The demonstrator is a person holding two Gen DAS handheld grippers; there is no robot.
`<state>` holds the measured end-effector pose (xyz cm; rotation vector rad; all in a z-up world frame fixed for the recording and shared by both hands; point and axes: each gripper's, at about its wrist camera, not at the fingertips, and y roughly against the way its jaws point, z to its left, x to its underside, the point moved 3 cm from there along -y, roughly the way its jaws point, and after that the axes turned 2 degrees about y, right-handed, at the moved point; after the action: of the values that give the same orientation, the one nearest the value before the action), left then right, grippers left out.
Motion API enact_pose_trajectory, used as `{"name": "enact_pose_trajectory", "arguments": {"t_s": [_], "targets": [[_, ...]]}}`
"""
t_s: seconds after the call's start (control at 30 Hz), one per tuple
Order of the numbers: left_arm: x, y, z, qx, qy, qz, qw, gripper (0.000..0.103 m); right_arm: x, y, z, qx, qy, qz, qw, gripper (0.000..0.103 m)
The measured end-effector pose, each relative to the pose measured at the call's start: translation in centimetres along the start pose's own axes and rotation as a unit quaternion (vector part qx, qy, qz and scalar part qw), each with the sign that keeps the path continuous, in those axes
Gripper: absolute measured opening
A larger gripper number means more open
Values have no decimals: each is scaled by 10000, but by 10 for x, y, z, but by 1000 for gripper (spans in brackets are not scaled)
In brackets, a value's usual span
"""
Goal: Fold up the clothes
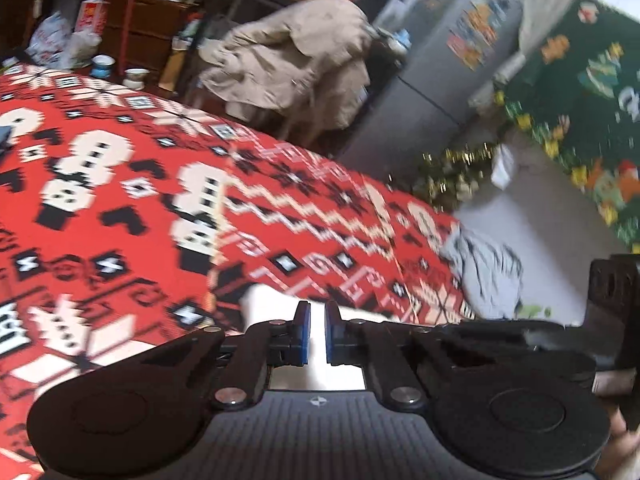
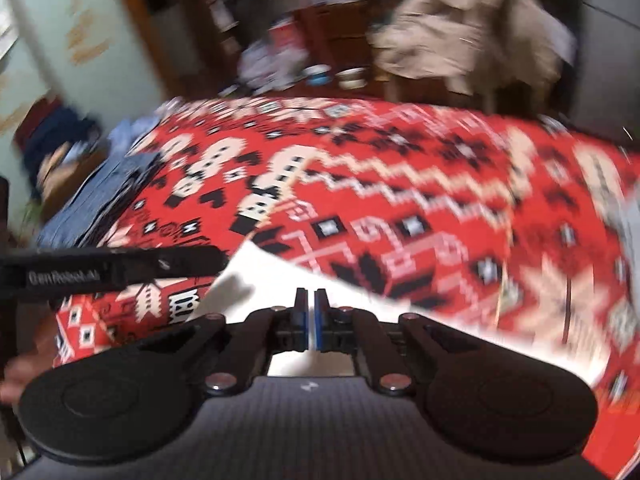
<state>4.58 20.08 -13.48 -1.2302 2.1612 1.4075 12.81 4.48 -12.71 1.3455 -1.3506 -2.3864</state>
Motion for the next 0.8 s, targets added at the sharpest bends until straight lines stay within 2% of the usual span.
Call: {"name": "enact_pose_trajectory", "arguments": {"t_s": [0.1,0.2,0.3,0.37,0.43,0.47,0.53,0.6,0.73,0.8], "targets": [[5,-12,-6,-136,-180,111,9997,7,15,-6,2,398,-355,-283,9982,4],[10,-16,-5,-456,-396,133,9981,5,20,-12,6,735,-277,-509,9956,4],[12,-11,1,-420,-397,133,9982,4,25,-9,0,974,-277,-625,9929,0],[9,-5,3,-201,-246,60,9995,4,28,-5,-6,1058,-364,-708,9912,0],[5,-5,4,88,-111,30,9999,4,26,-1,-3,931,-291,-828,9918,4],[4,-8,2,97,-121,51,9999,4,24,1,0,852,-232,-877,9922,4],[4,-19,0,-115,-215,160,9996,4,19,-5,8,558,-171,-832,9948,4],[7,-27,0,-316,-329,245,9987,3,18,-15,13,468,-210,-684,9963,4],[7,-15,3,-313,-398,204,9985,2,22,-18,10,938,-129,-610,9936,2],[8,-4,4,-96,-291,195,9993,3,27,-9,3,977,-285,-652,9927,0]]}}
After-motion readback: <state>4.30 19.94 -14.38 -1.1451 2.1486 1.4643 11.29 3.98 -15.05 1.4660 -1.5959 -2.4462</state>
